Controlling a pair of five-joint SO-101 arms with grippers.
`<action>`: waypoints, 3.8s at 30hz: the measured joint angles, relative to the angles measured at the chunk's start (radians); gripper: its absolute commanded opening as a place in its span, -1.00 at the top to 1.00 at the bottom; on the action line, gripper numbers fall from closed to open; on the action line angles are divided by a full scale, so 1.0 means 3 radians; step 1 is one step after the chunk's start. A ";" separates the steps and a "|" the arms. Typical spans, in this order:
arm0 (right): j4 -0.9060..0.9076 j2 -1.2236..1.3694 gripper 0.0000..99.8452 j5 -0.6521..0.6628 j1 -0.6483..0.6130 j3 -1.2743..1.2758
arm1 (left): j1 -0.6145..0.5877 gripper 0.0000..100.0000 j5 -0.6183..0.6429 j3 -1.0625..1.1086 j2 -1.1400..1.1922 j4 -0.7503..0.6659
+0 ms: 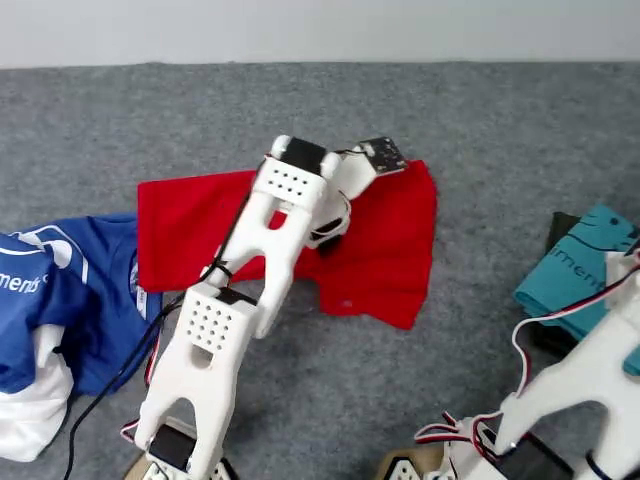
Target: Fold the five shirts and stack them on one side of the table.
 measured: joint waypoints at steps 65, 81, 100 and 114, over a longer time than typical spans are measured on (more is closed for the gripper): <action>0.0005 0.0000 0.97 0.0000 0.0000 0.0000 | 0.0598 0.96 0.0210 0.0803 -0.0777 -0.0747; 0.0005 0.0000 0.97 0.0000 0.0000 0.0210 | 0.0026 0.54 0.0624 0.0010 0.0005 -0.0956; 0.0005 0.0000 0.97 0.0000 0.0000 0.0353 | -0.0568 0.54 0.0624 -0.0046 0.0005 -0.0777; 0.0005 0.0000 0.97 0.0000 0.0000 0.0353 | 0.0026 0.55 0.0624 -0.0660 -0.0005 0.0005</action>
